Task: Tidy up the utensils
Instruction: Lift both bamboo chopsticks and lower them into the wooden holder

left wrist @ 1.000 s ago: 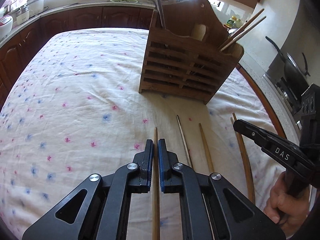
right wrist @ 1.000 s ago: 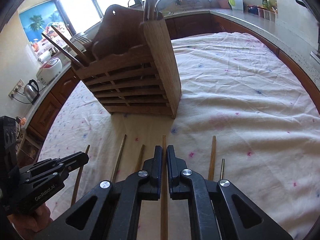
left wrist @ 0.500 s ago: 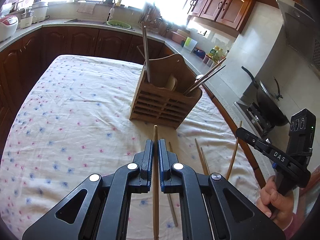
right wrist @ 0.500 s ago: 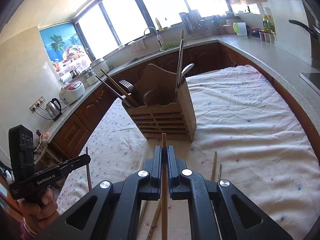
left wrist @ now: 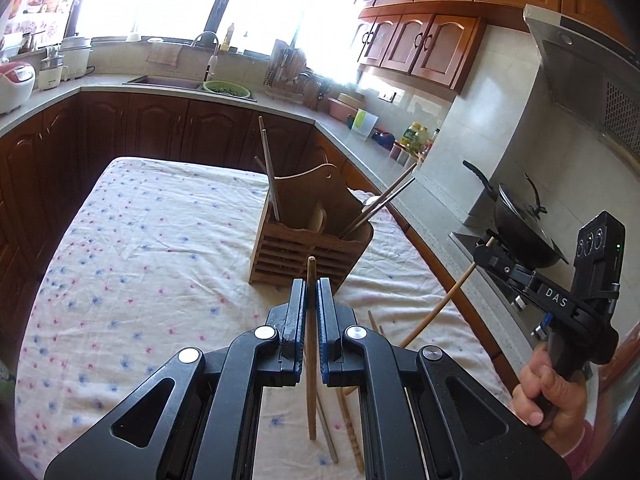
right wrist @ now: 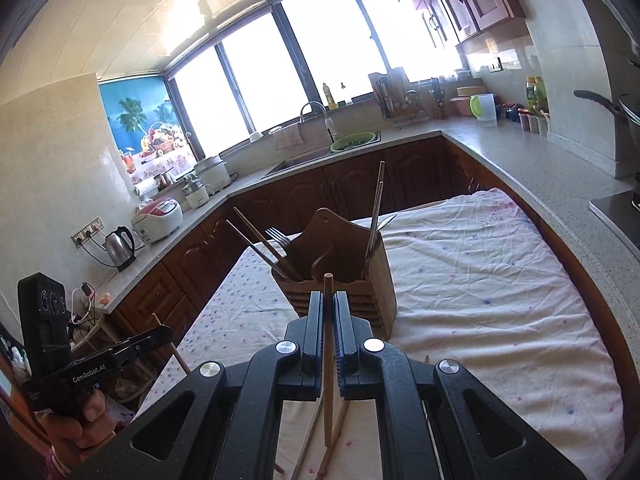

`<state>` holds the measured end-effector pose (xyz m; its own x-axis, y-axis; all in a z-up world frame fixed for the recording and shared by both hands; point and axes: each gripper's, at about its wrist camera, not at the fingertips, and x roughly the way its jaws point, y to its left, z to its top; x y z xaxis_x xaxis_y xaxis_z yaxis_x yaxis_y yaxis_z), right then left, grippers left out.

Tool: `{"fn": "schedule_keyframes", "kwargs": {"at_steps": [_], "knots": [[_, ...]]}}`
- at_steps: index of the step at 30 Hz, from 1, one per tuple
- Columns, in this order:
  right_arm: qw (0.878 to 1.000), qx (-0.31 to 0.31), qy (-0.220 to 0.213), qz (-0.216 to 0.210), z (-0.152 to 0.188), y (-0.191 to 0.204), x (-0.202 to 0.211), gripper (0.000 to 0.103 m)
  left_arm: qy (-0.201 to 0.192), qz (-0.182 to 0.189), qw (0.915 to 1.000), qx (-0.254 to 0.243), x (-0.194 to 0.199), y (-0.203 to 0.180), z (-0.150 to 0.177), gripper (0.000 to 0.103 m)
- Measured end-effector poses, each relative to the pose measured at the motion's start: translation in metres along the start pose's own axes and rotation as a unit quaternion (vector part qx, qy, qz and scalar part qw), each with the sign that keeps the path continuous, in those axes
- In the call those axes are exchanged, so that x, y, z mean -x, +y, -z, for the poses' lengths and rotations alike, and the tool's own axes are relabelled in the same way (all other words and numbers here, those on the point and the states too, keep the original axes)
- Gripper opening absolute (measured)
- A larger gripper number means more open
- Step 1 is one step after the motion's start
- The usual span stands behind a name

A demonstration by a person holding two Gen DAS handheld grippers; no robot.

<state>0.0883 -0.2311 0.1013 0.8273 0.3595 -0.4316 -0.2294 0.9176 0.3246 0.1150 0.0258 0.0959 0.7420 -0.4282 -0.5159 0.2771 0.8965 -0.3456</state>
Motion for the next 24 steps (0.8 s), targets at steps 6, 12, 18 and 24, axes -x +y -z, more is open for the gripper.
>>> {"fn": "schedule_keyframes", "kwargs": {"at_steps": [6, 12, 18, 24], "knots": [[1.0, 0.0, -0.009, 0.002, -0.005, -0.001, 0.0, 0.005, -0.007, -0.004, 1.0, 0.001, 0.0, 0.0, -0.006, 0.004], [1.0, -0.001, -0.024, 0.004, -0.016, -0.003, 0.001, 0.005, -0.03, -0.01, 0.9995, -0.006, 0.0, -0.004, -0.025, 0.004], [0.998, 0.003, -0.069, 0.008, -0.048, 0.0, 0.004, 0.005, -0.092, -0.028, 0.9951, -0.022, 0.007, -0.015, -0.067, 0.004], [0.992, 0.0, -0.129, 0.015, -0.091, 0.002, 0.002, 0.005, -0.164, -0.034, 0.9857, -0.016, 0.007, -0.022, -0.116, 0.004]]}}
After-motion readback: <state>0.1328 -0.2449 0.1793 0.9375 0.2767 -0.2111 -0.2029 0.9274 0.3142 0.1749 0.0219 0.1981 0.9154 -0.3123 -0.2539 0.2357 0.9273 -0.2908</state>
